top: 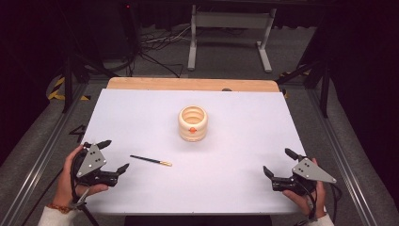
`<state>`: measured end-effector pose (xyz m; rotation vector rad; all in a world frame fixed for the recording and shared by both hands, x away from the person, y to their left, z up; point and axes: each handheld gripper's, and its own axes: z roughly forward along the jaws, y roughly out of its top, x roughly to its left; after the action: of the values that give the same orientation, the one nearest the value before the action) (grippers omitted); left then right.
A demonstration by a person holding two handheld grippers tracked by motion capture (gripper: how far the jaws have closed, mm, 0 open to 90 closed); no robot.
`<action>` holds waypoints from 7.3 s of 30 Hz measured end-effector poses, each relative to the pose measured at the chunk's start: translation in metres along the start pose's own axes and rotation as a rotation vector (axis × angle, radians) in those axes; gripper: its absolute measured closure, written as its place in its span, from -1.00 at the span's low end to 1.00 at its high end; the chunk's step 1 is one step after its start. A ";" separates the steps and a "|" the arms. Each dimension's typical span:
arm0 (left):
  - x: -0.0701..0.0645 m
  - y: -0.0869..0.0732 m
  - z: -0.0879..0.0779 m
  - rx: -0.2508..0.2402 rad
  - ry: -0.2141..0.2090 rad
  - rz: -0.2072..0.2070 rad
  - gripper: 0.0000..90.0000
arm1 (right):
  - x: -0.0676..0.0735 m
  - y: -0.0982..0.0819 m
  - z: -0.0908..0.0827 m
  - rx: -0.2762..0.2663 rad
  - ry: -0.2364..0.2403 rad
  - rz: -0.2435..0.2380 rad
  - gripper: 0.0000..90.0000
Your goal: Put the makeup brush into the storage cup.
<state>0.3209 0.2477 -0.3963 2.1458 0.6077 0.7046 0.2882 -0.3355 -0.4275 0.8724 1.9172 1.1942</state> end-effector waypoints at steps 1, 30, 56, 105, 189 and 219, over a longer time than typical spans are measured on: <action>0.002 0.005 0.003 0.021 -0.015 0.005 -0.80 | 0.000 0.000 0.000 0.002 -0.002 0.000 -0.91; -0.005 0.078 0.123 0.579 -0.397 0.465 -0.32 | -0.002 -0.003 0.002 0.013 0.000 0.015 -0.88; -0.031 0.088 0.162 0.774 -0.548 0.572 0.67 | -0.006 -0.005 0.002 0.019 0.006 0.034 -0.87; -0.007 0.092 0.110 0.545 -0.390 0.537 0.86 | -0.008 -0.005 0.002 0.022 -0.007 0.045 -0.87; 0.024 0.117 0.085 -0.488 -0.207 -0.121 0.86 | -0.009 -0.006 0.002 0.007 -0.010 0.055 -0.88; 0.011 0.157 0.110 -0.532 -0.264 -0.084 0.86 | -0.009 -0.005 0.000 -0.001 -0.014 0.055 -0.88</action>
<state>0.4302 0.1051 -0.3285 1.6688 0.3196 0.4607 0.2926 -0.3450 -0.4307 0.9360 1.8925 1.2180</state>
